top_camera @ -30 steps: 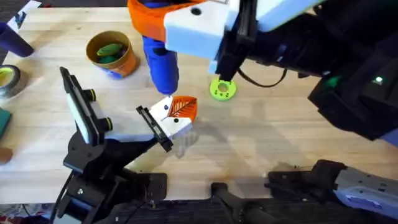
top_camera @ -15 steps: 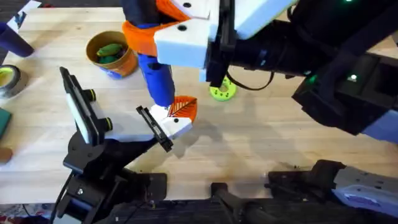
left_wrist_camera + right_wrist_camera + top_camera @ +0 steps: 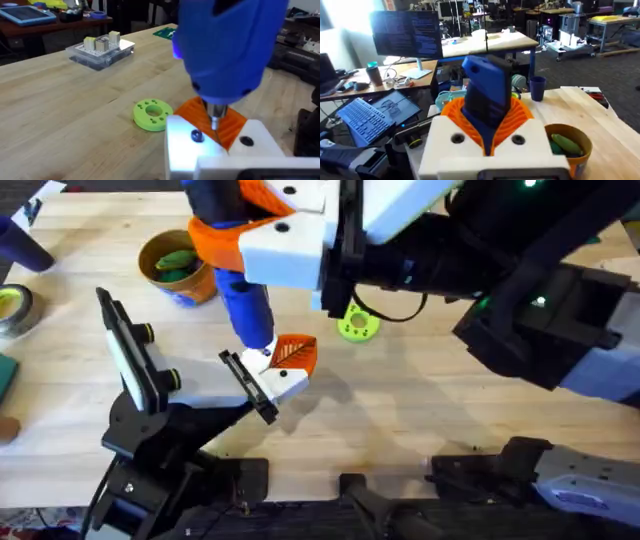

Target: Pick up the gripper from the table and insert it into the empty holder that is missing its gripper. Then pick up a screw, insert it into the mounting hole, and use the screwdriver to tighten it. Finally, clean up the table by picking up the vegetable and placing it into the bucket.

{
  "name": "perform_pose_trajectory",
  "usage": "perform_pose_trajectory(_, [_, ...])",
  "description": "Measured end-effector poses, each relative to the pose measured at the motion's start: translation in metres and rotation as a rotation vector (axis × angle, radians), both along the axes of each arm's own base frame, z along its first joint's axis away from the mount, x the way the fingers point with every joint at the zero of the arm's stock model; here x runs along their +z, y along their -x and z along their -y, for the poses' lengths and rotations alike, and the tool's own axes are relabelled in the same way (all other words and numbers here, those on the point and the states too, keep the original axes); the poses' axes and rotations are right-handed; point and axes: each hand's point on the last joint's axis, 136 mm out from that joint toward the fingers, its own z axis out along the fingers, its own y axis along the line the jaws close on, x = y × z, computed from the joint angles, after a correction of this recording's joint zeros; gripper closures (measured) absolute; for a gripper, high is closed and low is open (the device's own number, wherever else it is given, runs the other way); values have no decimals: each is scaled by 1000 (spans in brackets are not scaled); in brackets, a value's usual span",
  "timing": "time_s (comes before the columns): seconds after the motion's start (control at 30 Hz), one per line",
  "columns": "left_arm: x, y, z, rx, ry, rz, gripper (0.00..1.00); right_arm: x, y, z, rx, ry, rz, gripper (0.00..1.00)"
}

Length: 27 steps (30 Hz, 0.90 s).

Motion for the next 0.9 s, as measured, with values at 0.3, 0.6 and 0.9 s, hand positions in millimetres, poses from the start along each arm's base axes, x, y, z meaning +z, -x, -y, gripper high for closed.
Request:
perform_pose_trajectory(0.3, [0,0,0,0,0,0,986,-6,-2,-3,0,14,11,959])
perform_pose_trajectory(0.6, [0,0,0,0,0,0,986,-10,-3,-5,3,27,33,958])
perform_pose_trajectory(0.9, [0,0,0,0,0,0,986,-12,-2,-5,7,37,33,960])
